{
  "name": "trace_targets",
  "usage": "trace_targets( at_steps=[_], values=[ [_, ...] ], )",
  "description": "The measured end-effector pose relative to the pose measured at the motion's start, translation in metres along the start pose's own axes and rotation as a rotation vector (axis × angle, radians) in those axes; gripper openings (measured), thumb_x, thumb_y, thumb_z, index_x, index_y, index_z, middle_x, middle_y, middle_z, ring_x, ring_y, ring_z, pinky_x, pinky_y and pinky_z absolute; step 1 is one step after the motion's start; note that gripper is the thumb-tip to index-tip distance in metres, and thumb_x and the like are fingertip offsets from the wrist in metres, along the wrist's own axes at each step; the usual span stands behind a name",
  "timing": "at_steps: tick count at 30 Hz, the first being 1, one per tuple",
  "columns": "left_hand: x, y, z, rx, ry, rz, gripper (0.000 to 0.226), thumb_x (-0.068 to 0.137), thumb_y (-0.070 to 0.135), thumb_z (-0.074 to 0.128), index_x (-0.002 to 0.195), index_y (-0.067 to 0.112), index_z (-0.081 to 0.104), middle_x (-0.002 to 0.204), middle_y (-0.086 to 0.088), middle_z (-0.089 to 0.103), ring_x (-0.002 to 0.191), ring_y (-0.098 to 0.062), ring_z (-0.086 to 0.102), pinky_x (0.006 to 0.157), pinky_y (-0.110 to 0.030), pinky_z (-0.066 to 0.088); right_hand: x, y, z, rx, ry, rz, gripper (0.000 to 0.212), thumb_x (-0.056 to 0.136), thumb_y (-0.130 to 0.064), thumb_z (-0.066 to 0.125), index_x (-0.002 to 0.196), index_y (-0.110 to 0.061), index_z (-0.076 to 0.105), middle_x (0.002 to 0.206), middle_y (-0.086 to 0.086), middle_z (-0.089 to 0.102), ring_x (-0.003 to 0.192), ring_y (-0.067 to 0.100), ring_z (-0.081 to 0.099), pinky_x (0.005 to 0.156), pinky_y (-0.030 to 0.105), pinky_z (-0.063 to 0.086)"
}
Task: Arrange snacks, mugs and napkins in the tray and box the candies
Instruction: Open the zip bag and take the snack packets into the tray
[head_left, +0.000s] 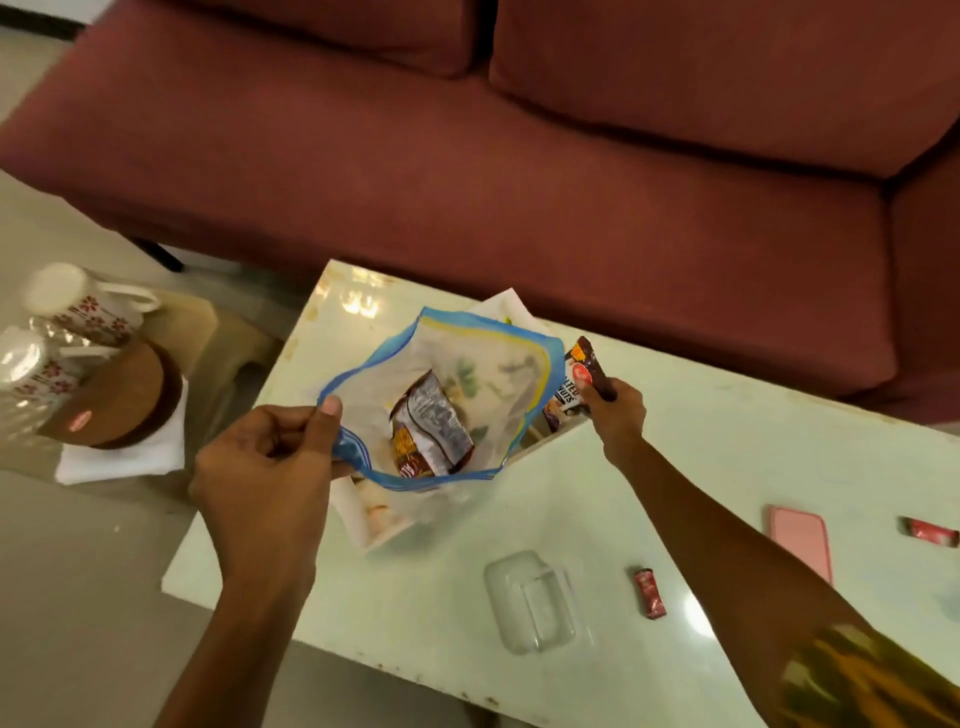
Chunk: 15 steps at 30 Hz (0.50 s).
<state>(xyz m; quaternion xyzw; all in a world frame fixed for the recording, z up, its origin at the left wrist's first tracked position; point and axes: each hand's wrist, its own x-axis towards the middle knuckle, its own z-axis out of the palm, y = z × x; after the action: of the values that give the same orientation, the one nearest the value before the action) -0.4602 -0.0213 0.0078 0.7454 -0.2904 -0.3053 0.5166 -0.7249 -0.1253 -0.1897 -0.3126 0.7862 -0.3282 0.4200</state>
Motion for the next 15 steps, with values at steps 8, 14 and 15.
trace_targets(
  at_steps=[8, 14, 15],
  values=[
    [0.003, 0.002, 0.018, -0.025, -0.003, 0.021, 0.016, 0.078, 0.021, 0.068, 0.065, 0.025, 0.059, 0.053, 0.01, 0.066, 0.051, 0.0, 0.065, 0.046, -0.011, 0.05, 0.019, 0.004, 0.003, -0.006, 0.028, 0.066, 0.054, 0.075, -0.046, 0.07, 0.102, 0.0, 0.062, 0.084, 0.008, 0.062, 0.072, 0.02, 0.059, 0.048, 0.012, 0.043],
    [-0.003, 0.008, 0.017, 0.032, 0.01, -0.014, 0.016, 0.077, 0.024, 0.068, 0.064, 0.026, 0.059, 0.067, 0.003, 0.066, 0.055, -0.009, 0.066, 0.051, -0.016, 0.056, -0.021, -0.04, -0.014, -0.051, 0.163, -0.095, 0.049, 0.081, -0.027, 0.07, 0.119, -0.001, 0.054, 0.12, 0.012, 0.058, 0.111, 0.023, 0.054, 0.091, 0.028, 0.043],
    [-0.005, 0.01, 0.016, 0.045, 0.01, -0.015, 0.016, 0.078, 0.024, 0.068, 0.064, 0.026, 0.059, 0.068, 0.001, 0.066, 0.055, -0.009, 0.066, 0.05, -0.017, 0.055, -0.037, -0.057, -0.02, 0.003, 0.193, -0.213, 0.041, 0.082, -0.024, 0.068, 0.114, -0.002, 0.057, 0.117, 0.01, 0.06, 0.111, 0.022, 0.055, 0.093, 0.03, 0.044]
  ],
)
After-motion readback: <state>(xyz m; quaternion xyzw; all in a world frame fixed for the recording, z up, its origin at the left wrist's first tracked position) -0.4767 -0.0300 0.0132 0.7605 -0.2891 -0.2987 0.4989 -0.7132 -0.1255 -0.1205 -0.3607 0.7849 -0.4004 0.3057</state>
